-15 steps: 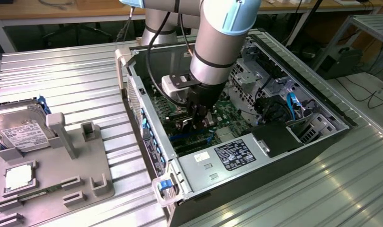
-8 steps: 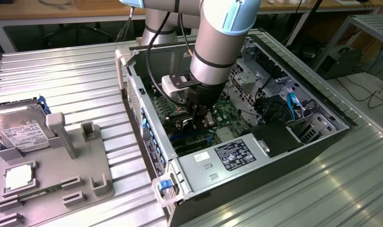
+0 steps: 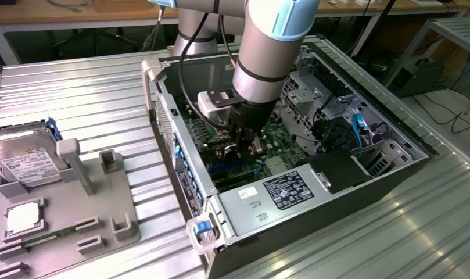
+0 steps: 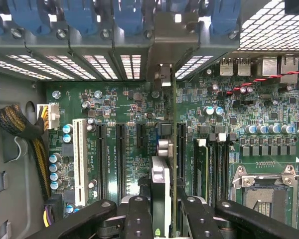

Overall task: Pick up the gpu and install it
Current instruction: 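Insert the gpu into the slot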

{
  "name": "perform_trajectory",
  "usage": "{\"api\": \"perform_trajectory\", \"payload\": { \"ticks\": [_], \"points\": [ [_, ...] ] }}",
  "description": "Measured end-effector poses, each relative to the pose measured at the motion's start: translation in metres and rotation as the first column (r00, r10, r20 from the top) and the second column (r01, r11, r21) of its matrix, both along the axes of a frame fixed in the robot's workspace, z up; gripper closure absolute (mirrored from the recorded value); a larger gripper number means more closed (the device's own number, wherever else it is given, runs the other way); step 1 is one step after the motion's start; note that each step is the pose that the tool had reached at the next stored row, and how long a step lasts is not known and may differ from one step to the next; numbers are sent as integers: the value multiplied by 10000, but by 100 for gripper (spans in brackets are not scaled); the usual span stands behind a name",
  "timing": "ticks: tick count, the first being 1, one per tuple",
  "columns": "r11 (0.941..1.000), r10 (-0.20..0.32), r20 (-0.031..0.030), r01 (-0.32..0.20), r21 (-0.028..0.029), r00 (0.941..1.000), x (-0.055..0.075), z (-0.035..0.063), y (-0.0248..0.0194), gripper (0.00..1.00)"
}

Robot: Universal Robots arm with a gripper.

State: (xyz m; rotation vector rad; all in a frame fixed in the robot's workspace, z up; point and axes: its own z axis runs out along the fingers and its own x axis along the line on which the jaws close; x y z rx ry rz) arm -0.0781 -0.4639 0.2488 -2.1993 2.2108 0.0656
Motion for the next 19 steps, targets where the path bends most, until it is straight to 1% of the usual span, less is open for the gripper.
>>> {"api": "perform_trajectory", "payload": {
  "ticks": [7, 19],
  "points": [
    [10000, 31, -1, -31, -2, 10000, -3, -6, 2, 72],
    [10000, 35, -1, -35, -7, 10000, -43, -71, 1, 72]
  ]
}}
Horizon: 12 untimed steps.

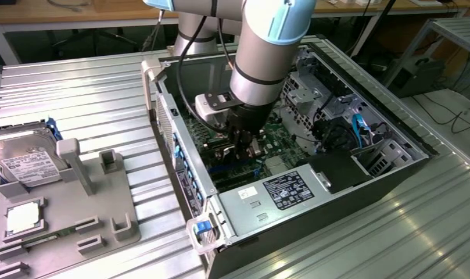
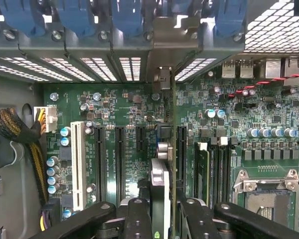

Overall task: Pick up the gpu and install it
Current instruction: 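Insert the gpu into the slot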

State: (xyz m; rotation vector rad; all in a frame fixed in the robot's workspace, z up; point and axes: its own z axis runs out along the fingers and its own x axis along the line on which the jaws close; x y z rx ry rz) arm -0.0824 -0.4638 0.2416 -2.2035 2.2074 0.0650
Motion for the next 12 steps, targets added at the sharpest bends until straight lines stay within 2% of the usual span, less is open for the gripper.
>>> {"api": "perform_trajectory", "payload": {
  "ticks": [6, 9, 12],
  "points": [
    [10000, -2, -1, 2, 4, 10000, -29, -16, 0, 72],
    [10000, -2, 10, 2, 22, 10000, -30, 10, 2, 72],
    [10000, -3, 1, 3, 7, 10000, -32, 23, 1, 72]
  ]
}}
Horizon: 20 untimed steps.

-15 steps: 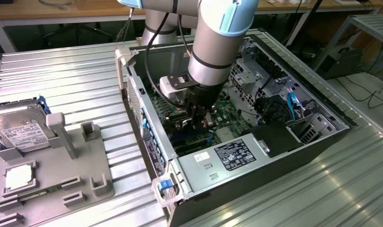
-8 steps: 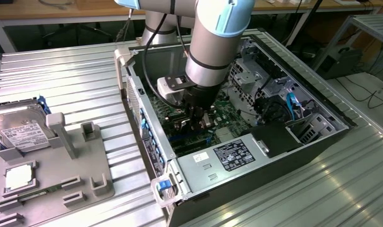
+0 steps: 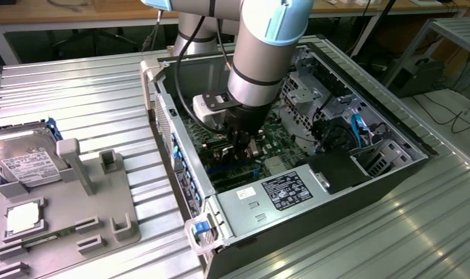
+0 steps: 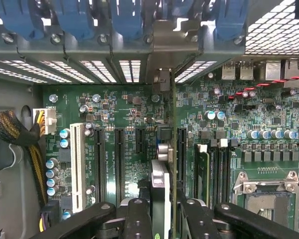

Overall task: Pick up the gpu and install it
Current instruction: 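Insert the gpu into the slot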

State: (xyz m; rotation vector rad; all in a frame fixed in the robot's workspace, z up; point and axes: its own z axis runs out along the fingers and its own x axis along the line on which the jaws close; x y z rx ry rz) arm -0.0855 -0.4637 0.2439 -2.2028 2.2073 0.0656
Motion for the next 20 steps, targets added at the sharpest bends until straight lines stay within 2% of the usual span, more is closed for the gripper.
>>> {"api": "perform_trajectory", "payload": {
  "ticks": [20],
  "points": [
    [10000, -8, 0, 8, -4, 10000, 1, -2, -2, 72]
  ]
}}
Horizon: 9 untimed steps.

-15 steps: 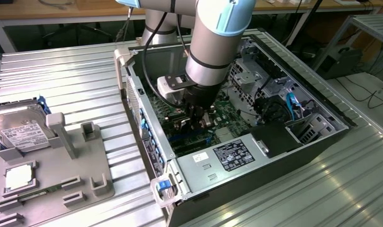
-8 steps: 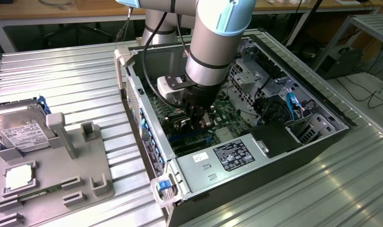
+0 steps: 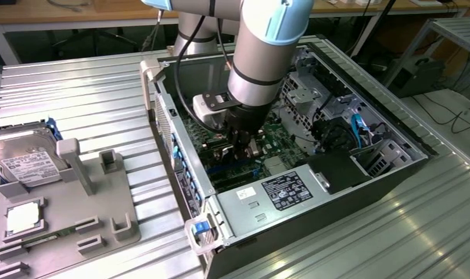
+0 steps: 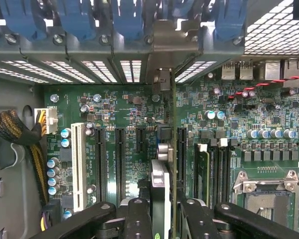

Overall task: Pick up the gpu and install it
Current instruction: 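Insert the gpu into the slot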

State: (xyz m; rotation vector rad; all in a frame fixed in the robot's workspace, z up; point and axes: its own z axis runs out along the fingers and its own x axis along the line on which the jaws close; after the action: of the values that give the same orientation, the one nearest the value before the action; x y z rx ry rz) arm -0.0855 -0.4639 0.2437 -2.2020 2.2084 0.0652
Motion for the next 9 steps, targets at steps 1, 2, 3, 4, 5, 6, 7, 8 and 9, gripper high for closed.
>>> {"api": "perform_trajectory", "payload": {
  "ticks": [1, 2, 3, 4, 5, 6, 7, 8, 9],
  "points": [
    [10000, 0, 0, 0, 0, 10000, 0, -2, 0, 72],
    [10000, 1, 0, -1, 1, 10000, 0, -5, 0, 72],
    [10000, 0, 0, 0, 1, 10000, 0, -7, 0, 72],
    [10000, 0, -1, 0, 0, 10000, 0, -9, 0, 72],
    [10000, 0, -1, 0, -1, 10000, -1, -11, 0, 72],
    [10000, 0, 0, 0, 0, 10000, -1, -14, 0, 72],
    [10000, 0, 1, 0, 1, 10000, -1, -17, 0, 72],
    [10000, 0, 1, 0, 0, 10000, 0, -19, 0, 72],
    [10000, 0, 0, 0, 1, 10000, 0, -21, 0, 72]
  ]
}}
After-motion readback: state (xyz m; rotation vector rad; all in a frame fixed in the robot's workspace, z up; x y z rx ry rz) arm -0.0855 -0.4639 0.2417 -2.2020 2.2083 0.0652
